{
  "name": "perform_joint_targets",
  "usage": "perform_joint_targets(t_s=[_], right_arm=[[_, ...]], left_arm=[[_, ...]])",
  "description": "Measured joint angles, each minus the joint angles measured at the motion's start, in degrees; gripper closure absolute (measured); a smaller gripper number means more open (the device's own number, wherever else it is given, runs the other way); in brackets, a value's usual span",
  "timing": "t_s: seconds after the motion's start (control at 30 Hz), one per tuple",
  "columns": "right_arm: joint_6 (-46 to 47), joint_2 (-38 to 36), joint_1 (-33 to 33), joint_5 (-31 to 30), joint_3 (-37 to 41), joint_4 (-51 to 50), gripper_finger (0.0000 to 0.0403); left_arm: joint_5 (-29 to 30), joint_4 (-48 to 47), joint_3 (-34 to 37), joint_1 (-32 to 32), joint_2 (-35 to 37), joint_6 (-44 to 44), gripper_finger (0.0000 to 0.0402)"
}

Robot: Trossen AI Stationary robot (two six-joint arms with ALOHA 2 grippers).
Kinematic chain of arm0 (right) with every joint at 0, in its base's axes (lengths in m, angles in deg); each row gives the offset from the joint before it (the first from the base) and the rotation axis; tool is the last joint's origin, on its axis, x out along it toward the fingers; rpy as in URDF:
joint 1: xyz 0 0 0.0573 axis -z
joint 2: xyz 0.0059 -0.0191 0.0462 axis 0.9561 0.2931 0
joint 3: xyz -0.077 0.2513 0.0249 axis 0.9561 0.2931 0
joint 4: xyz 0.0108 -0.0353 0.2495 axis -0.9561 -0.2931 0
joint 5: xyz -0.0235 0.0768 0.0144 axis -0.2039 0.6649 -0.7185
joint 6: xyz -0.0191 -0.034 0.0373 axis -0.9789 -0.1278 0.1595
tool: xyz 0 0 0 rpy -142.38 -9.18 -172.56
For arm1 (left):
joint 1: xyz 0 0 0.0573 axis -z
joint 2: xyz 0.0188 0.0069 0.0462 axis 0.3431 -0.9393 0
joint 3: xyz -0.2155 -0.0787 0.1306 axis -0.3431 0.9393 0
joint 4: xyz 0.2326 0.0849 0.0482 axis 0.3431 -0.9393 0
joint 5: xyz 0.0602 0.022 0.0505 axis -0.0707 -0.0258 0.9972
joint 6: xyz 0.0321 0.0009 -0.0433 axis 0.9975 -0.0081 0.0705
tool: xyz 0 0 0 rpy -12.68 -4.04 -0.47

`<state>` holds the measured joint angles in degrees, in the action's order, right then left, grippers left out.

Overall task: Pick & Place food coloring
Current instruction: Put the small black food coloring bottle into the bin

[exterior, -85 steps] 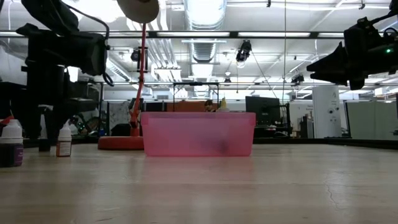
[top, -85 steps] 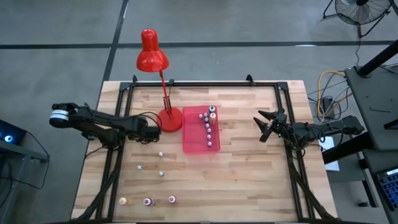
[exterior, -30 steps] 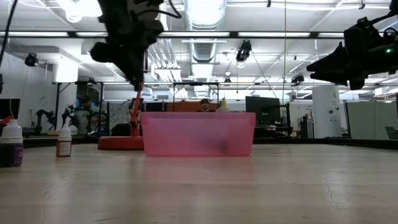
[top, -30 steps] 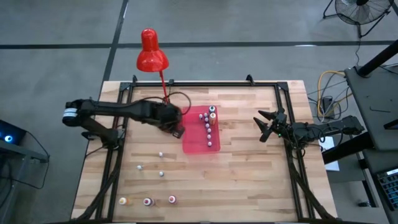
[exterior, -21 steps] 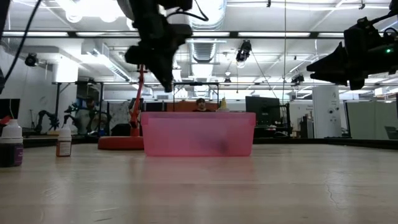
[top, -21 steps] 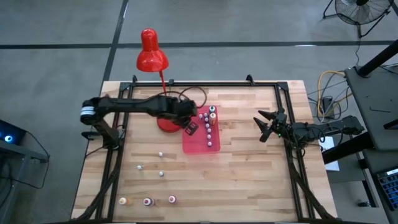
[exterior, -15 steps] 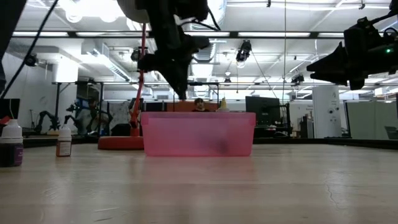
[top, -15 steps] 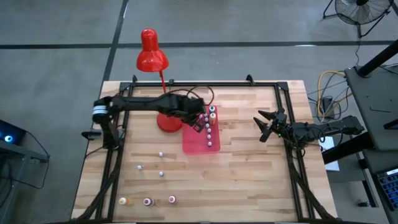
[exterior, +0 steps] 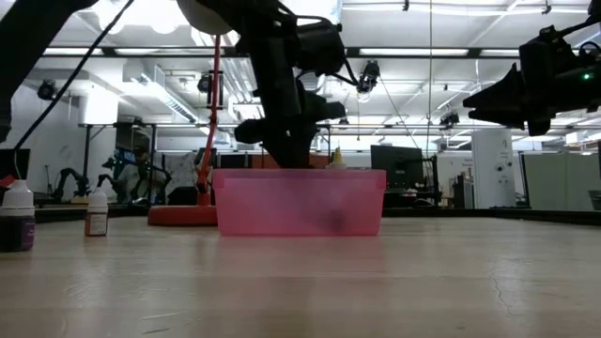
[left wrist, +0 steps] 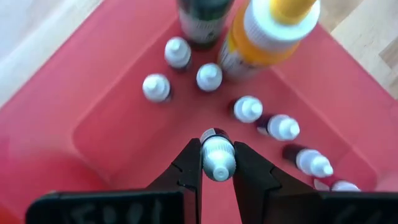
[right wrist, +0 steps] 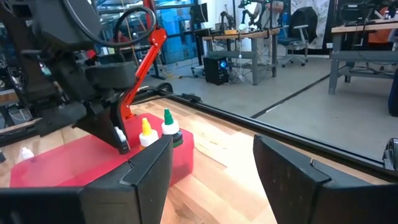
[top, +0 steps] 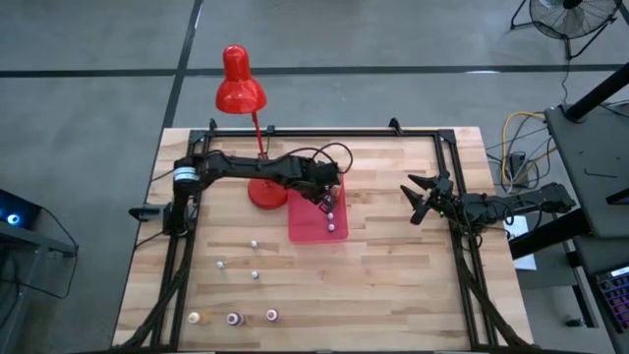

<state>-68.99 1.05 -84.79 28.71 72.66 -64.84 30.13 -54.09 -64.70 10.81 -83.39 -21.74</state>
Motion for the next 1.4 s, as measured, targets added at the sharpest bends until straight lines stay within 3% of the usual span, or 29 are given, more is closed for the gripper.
perform_joint_targets(t_s=[1.1,1.4], right_arm=[[-0.09,0.0,0.0,0.0,0.0,0.01,0.0188],[-0.09,0.0,0.0,0.0,0.0,0.0,0.0188]], left_arm=[[2.86,11.62,6.67,-0.83,-2.48,2.77,0.0366],[2.86,11.69,6.64,-0.92,-2.54,2.83,0.0328]])
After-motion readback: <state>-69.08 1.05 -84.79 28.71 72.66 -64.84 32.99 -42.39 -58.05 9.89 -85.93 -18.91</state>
